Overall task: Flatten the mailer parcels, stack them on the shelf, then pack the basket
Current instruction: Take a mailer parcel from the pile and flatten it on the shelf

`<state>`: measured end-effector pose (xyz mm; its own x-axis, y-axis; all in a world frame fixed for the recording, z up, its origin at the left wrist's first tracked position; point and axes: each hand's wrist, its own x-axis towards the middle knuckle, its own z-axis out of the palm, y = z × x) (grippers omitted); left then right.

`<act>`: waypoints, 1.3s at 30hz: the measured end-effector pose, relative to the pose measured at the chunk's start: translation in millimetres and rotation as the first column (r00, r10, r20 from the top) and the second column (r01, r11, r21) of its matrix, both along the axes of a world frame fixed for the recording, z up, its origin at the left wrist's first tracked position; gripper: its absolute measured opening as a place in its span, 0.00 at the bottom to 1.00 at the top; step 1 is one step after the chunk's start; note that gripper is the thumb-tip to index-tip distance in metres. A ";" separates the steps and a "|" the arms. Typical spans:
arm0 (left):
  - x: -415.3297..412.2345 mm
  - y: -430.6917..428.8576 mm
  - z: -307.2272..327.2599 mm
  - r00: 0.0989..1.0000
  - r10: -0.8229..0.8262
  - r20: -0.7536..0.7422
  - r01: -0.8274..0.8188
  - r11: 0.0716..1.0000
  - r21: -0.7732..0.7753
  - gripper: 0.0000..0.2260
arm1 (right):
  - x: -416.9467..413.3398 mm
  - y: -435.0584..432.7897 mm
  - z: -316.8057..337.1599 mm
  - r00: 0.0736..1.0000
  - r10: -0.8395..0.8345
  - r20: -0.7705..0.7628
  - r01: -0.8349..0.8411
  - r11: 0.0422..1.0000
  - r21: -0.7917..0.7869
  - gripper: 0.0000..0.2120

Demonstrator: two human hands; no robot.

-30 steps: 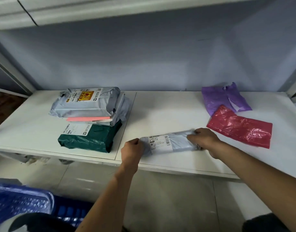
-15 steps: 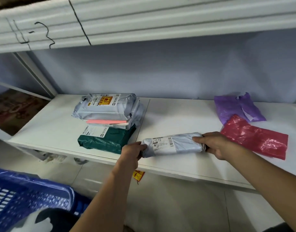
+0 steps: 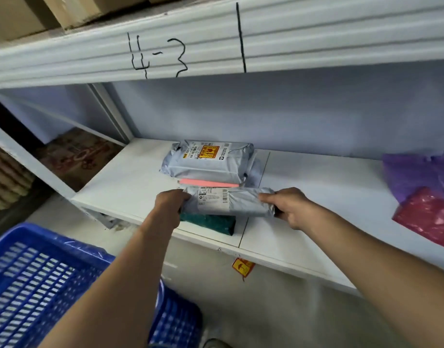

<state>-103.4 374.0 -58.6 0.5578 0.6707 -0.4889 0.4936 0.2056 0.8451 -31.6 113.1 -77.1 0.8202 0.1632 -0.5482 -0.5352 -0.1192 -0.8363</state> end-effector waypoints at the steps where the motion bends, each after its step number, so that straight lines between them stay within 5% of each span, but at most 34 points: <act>1: 0.0 11.8 -1.0 1.000 0.011 0.002 -0.011 1.000 0.006 0.04 | -0.8 11.5 -2.0 1.000 0.009 -0.003 -0.009 1.000 -0.001 0.16; 19: 38.0 71.2 -44.2 0.997 -0.066 0.047 0.061 0.993 0.103 0.08 | 7.7 87.3 -48.7 0.995 -0.055 -0.080 0.050 0.997 -0.058 0.20; 28: 41.8 64.2 -27.3 0.988 -0.030 -0.152 0.082 0.934 0.347 0.04 | 4.2 81.2 -35.7 0.994 0.019 -0.107 -0.018 1.000 0.014 0.17; 32: 29.5 45.2 -8.6 0.992 0.067 -0.110 -0.041 0.973 0.228 0.09 | -2.2 62.8 -22.8 0.993 0.015 -0.114 -0.004 0.996 0.089 0.16; 35: 14.7 18.6 -2.1 0.982 0.099 -0.158 -0.072 0.983 0.167 0.03 | -5.8 43.6 -13.3 0.995 -0.012 -0.099 0.018 0.998 0.055 0.15; 39: -2.0 -39.6 2.7 0.993 -0.014 -0.114 0.014 1.000 0.005 0.15 | -11.6 -5.1 12.2 0.995 -0.087 -0.049 0.090 0.994 0.069 0.09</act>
<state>-105.4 334.4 -55.9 0.5082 0.6661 -0.5459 0.5891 0.1934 0.7845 -43.2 108.0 -64.9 0.8075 0.1315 -0.5751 -0.5789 -0.0106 -0.8153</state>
